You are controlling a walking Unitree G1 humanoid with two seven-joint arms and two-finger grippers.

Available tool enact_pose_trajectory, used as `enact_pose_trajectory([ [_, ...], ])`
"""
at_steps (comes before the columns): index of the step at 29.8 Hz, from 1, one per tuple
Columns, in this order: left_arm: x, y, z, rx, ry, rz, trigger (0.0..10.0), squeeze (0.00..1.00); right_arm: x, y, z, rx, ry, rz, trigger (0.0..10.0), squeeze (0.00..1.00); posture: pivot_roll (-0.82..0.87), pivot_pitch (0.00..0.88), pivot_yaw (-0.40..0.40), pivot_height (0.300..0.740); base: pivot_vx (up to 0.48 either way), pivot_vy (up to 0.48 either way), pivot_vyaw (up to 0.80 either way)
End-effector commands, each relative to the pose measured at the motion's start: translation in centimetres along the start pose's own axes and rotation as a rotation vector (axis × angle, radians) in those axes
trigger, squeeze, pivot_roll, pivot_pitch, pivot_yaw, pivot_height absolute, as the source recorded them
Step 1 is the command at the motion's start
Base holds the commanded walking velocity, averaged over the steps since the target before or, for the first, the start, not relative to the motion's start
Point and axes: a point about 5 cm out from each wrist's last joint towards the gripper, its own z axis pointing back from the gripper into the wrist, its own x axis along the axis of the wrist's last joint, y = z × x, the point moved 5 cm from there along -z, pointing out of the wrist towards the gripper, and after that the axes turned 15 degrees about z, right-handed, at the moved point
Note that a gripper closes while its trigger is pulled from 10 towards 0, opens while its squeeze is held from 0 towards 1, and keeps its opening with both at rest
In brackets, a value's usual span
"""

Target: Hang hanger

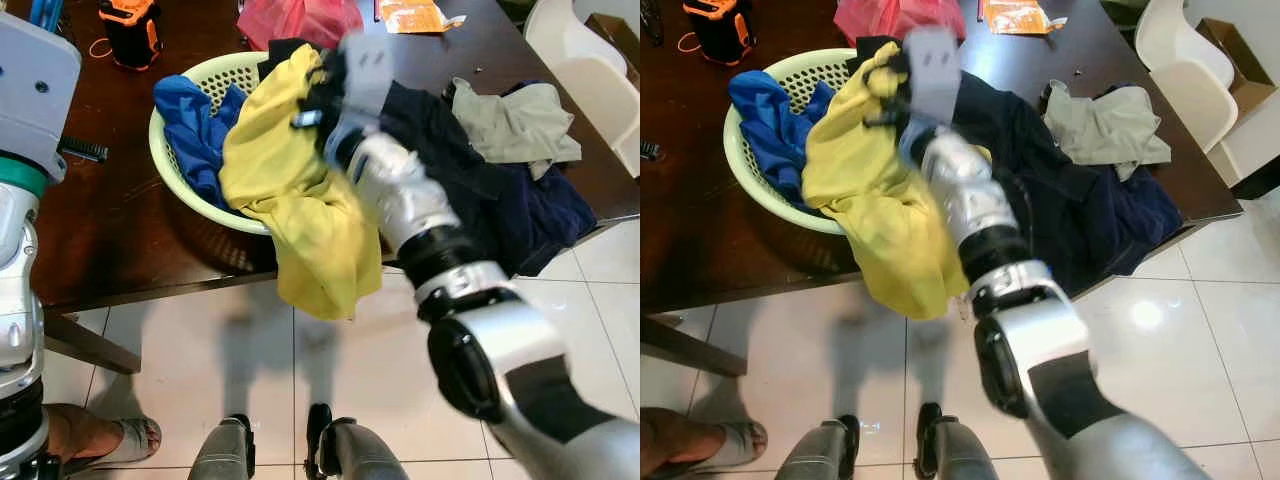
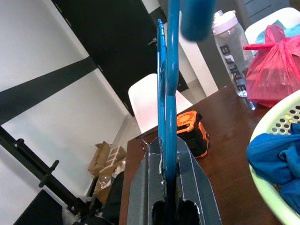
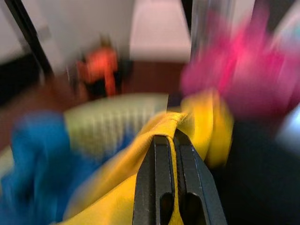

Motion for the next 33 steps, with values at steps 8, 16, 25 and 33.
enact_pose_trajectory([
  [8, 0.4, -0.6, 0.0, -0.006, -0.023, 0.007, 10.0, 0.0, 15.7, -4.3, 3.5, 0.029, -0.6, 0.306, 0.8, 0.0, 0.13, 0.176, -0.093, 0.74, 0.0, 0.0, 0.0],
  [16, 0.5, -0.8, -0.1, -0.008, -0.027, 0.015, 10.0, 0.0, 22.2, -6.9, 8.6, 0.053, -0.841, 0.387, 10.0, 0.0, 0.12, 0.177, -0.086, 0.74, 0.0, 0.0, 0.0],
  [25, 1.3, -0.6, -0.8, -0.028, -0.066, 0.035, 10.0, 0.0, 13.4, -3.6, 11.3, 0.584, -0.479, 0.423, 10.0, 0.0, 0.11, 0.178, -0.07, 0.74, 0.0, 0.0, 0.0],
  [33, 1.7, -0.5, -1.0, -0.032, -0.08, 0.036, 10.0, 0.0, 4.5, -1.8, 12.6, 0.823, -0.135, 0.58, 10.0, 0.0, 0.11, 0.175, -0.067, 0.74, 0.0, 0.0, 0.0],
])
